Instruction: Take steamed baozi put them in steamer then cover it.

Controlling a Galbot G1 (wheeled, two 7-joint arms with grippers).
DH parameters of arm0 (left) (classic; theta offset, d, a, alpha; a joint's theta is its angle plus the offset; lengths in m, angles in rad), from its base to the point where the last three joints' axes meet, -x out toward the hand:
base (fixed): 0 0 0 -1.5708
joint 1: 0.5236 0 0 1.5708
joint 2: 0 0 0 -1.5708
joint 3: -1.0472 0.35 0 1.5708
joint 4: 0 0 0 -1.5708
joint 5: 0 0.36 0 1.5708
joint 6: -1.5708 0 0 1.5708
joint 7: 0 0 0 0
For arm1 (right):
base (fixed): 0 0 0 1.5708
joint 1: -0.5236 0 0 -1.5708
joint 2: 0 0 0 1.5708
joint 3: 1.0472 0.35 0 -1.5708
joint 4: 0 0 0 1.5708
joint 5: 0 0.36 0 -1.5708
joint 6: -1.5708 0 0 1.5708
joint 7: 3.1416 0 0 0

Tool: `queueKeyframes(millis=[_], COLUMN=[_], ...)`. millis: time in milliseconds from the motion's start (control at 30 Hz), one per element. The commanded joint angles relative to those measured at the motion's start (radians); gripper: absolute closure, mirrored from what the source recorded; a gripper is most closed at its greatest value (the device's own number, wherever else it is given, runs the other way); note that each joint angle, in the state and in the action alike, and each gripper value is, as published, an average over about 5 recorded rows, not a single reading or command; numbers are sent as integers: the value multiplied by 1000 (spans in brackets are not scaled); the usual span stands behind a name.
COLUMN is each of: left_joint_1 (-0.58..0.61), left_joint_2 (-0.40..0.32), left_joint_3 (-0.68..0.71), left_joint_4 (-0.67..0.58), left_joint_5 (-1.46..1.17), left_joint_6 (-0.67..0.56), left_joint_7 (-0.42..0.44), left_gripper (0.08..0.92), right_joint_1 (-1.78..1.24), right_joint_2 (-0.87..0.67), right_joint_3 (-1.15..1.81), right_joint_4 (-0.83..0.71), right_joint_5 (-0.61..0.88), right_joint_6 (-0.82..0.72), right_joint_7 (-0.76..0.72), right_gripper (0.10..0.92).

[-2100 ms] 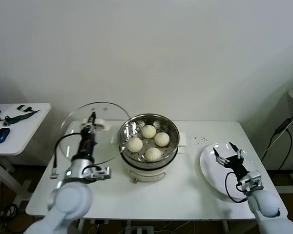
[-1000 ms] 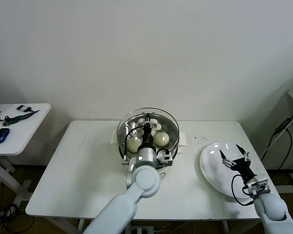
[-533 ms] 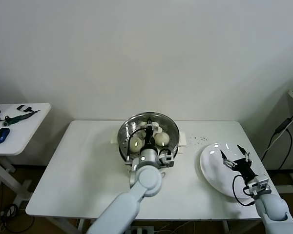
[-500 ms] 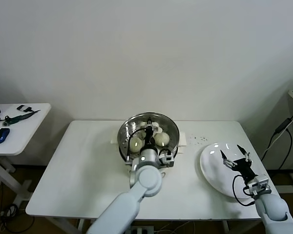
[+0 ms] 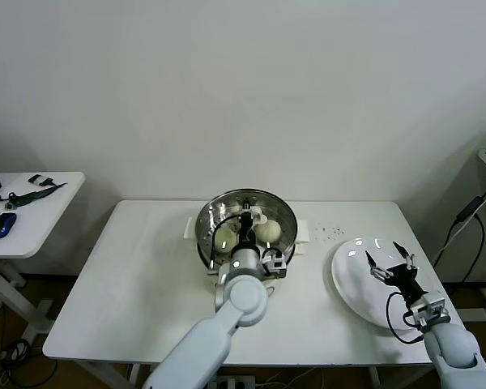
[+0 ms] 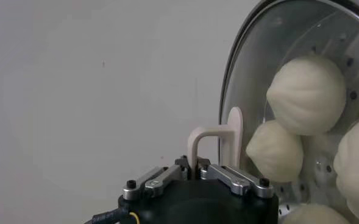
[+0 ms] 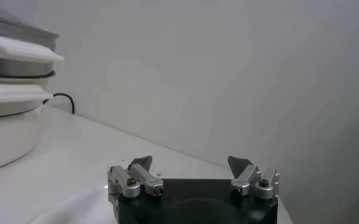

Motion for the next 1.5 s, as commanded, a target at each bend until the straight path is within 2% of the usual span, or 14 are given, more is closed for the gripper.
queueKeyframes(millis=[33,433,667,1233,1367,1500], left_joint_1=[-4,-5,-4,149,220,290], left_joint_2=[0,2,40,188,232,269], left_joint_3=[1,12,20,-15,-42,-99], left_joint_4=[12,9,-45,-342,-428,-504], left_joint_5=[-17,-35,-37,-86,-135,-213], left_joint_6=[49,49,49,49,49,21], left_joint_7=[-13,-13,16,36,5,-70], left_gripper=[850,850,829,351,230,181], right_joint_1=[-2,-3,-4,4,8,7], right_joint_2=[0,2,0,-2,-1,-1], right_joint_3=[3,6,10,11,10,8], right_joint_4=[-1,-5,-8,-12,-8,5], right_joint_5=[-9,-22,-23,-33,-39,-41], right_joint_6=[3,8,7,-18,-36,-56], right_joint_7=[-2,-9,-12,-5,7,14], right_gripper=[203,203,203,203,203,203])
